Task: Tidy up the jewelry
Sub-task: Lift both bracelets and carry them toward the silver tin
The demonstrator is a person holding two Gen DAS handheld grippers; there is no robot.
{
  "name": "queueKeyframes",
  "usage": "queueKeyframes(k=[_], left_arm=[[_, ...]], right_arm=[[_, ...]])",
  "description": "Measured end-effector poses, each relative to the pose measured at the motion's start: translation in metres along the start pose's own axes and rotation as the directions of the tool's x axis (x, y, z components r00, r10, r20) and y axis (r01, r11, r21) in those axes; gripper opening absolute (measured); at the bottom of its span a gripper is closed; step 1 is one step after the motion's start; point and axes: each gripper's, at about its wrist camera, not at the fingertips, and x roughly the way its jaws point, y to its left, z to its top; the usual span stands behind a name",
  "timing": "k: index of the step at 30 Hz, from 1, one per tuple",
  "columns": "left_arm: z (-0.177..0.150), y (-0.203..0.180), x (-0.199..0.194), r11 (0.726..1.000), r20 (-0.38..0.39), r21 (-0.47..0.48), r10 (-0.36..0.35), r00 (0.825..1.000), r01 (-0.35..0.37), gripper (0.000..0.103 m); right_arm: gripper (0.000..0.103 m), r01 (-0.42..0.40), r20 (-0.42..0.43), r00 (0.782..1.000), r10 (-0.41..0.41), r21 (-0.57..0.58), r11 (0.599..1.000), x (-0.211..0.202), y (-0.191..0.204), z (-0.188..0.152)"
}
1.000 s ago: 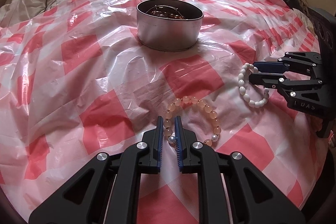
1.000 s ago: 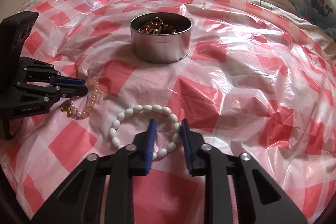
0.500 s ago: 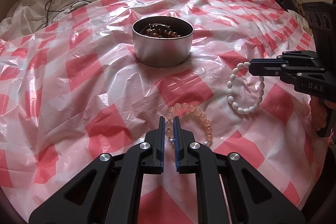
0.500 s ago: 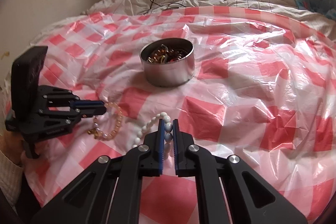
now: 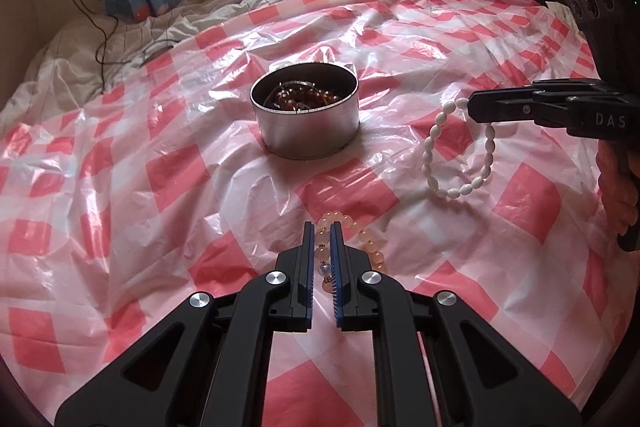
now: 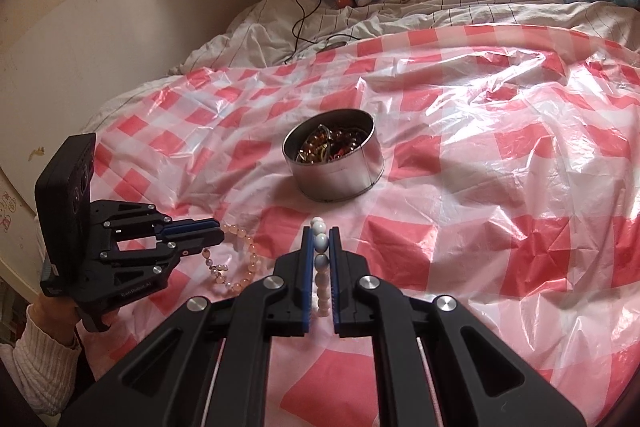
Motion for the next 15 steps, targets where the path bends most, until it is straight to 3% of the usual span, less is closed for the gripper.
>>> queueKeyframes(k=[15], left_arm=[[0.024, -0.012, -0.024, 0.995, 0.067, 0.046, 0.083, 0.994, -0.086, 0.007]], right_arm=[[0.008, -0.049, 0.052, 0.997, 0.048, 0.014, 0.999, -0.011, 0.000, 0.006]])
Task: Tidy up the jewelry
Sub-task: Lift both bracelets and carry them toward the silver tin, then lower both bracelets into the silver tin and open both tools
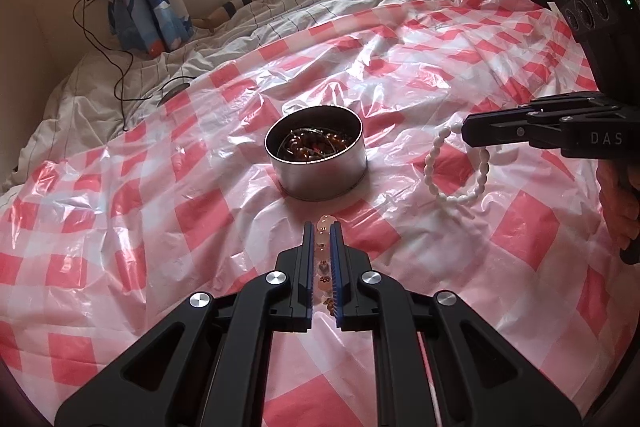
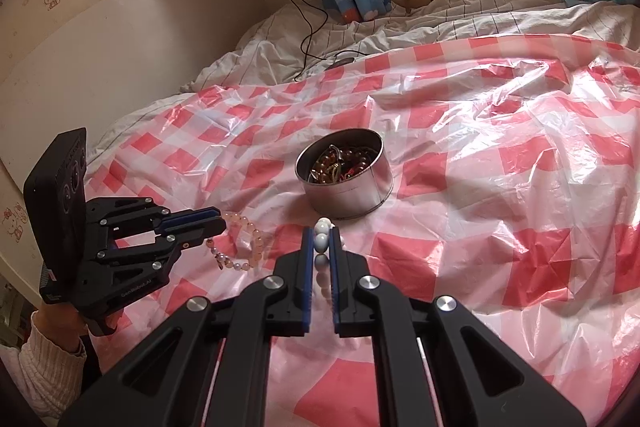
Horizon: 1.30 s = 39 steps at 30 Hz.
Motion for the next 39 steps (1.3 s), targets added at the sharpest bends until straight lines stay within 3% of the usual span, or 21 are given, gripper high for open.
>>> queueKeyframes(k=[11, 16, 21, 29, 34, 39], left_arm=[[0.032, -0.004, -0.012, 1.000, 0.069, 0.010, 0.027, 0.997, -0.028, 0.007], [0.051, 0.002, -0.014, 0.999, 0.124, -0.036, -0.016, 0.992, 0.021, 0.007], [0.071, 0.031, -0.006, 0.968, 0.185, -0.177, -0.148, 0.972, 0.181, 0.007], [0.084, 0.057, 0.008, 0.940, 0.220, -0.250, -0.178, 0.959, 0.232, 0.007], [0.077, 0.070, 0.018, 0.892, 0.249, -0.321, -0.244, 0.937, 0.317, 0.007], [0.068, 0.080, 0.031, 0.860, 0.253, -0.366, -0.277, 0.927, 0.357, 0.007]], right_arm=[[0.008, -0.051, 0.083, 0.995, 0.051, -0.006, 0.999, -0.014, 0.007, 0.011], [0.008, -0.041, 0.118, 0.992, 0.042, -0.010, 0.999, -0.017, 0.009, 0.019], [0.008, -0.034, 0.151, 0.988, 0.032, 0.008, 0.999, -0.022, 0.003, 0.033], [0.008, -0.084, 0.187, 0.980, 0.069, 0.077, 0.993, -0.015, -0.016, 0.056], [0.008, -0.158, 0.199, 0.971, 0.131, 0.125, 0.979, 0.000, -0.022, 0.074], [0.008, -0.183, 0.181, 0.971, 0.155, 0.147, 0.972, 0.024, -0.021, 0.086]])
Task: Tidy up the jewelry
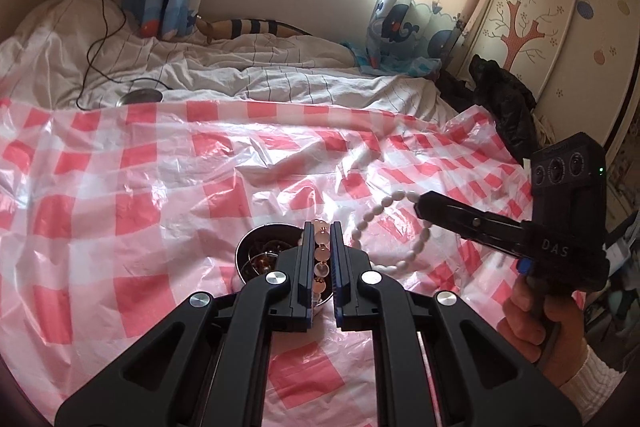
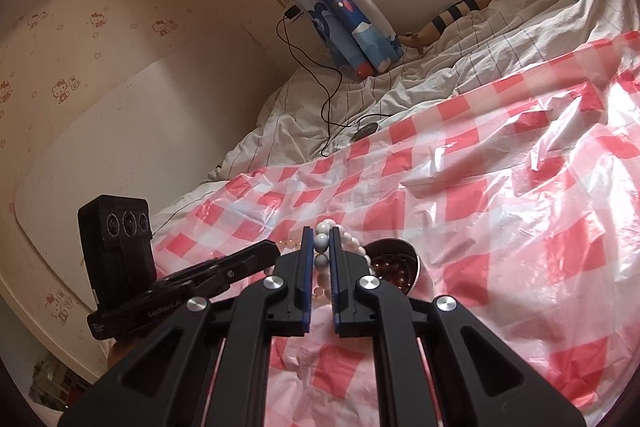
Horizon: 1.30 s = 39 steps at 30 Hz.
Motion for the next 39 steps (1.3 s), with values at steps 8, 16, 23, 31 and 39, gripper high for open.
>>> queueKeyframes(k=[8, 16, 23, 31, 39], left_arm=[[0.005, 0.007, 0.013, 0.998, 0.001, -0.044, -0.047, 0.999, 0.047, 0.007], [-0.002, 0.020, 0.048, 0.990, -0.037, -0.108, -0.094, 0.995, 0.089, 0.007], [-0.016, 0.035, 0.074, 0.994, -0.170, -0.066, 0.078, 0.982, -0.091, 0.014], [-0.008, 0.049, 0.050, 0.988, -0.145, -0.102, 0.102, 0.984, -0.118, 0.048], [-0.018, 0.050, 0.018, 0.981, -0.124, -0.119, 0.136, 0.983, -0.151, 0.059]], right_arm=[[0.008, 0.019, -0.070, 0.997, -0.019, 0.011, 1.000, 0.037, -0.008, -0.008], [0.008, 0.071, -0.084, 0.994, -0.070, 0.005, 0.997, 0.042, -0.018, -0.013], [0.008, 0.119, -0.136, 0.983, -0.120, -0.014, 0.993, 0.069, -0.023, -0.021], [0.009, 0.166, -0.206, 0.962, -0.180, -0.083, 0.983, 0.100, -0.019, -0.035], [0.045, 0.202, -0.167, 0.959, -0.227, -0.155, 0.967, 0.071, 0.003, -0.034]])
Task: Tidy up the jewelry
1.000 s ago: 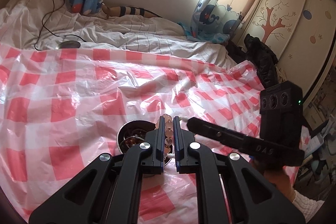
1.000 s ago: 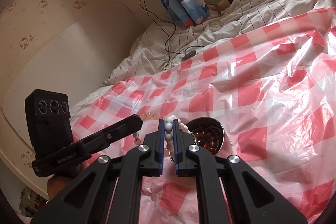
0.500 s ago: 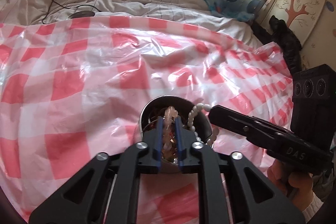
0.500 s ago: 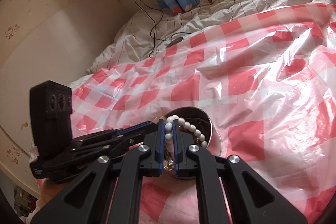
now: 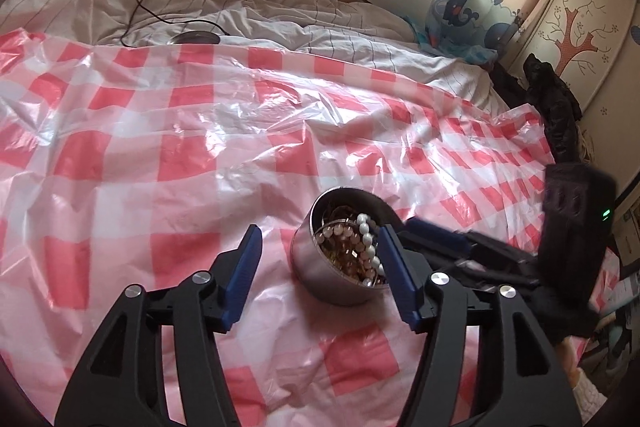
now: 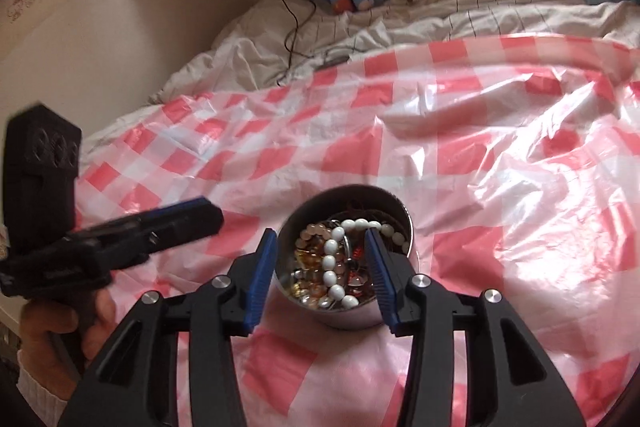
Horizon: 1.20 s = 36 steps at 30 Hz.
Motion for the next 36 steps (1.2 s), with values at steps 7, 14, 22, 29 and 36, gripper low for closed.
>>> queueKeyframes(k=[7, 14, 22, 29, 36], left_arm=[[-0.056, -0.026, -0.025, 0.984, 0.027, 0.131, 0.115, 0.993, -0.117, 0.080], [-0.098, -0.036, -0.030, 0.960, 0.073, 0.138, 0.234, 0.970, -0.242, 0.095], [-0.098, -0.027, -0.022, 0.948, 0.069, 0.088, 0.299, 0.952, -0.305, 0.095], [-0.099, -0.038, -0.020, 0.933, 0.073, 0.143, 0.323, 0.944, -0.330, 0.095], [-0.103, -0.046, -0.021, 0.921, 0.089, 0.181, 0.335, 0.938, -0.346, 0.095]], right_arm=[[0.068, 0.173, 0.012, 0.985, -0.172, -0.112, 0.979, -0.054, 0.026, -0.048], [0.075, 0.361, 0.013, 0.932, -0.363, -0.146, 0.921, -0.062, 0.029, -0.096], [0.082, 0.440, 0.028, 0.898, -0.439, -0.109, 0.892, -0.052, 0.019, -0.094], [0.085, 0.459, 0.023, 0.887, -0.460, -0.136, 0.878, -0.047, 0.023, -0.093], [0.088, 0.469, 0.015, 0.882, -0.472, -0.137, 0.872, -0.045, 0.023, -0.094]])
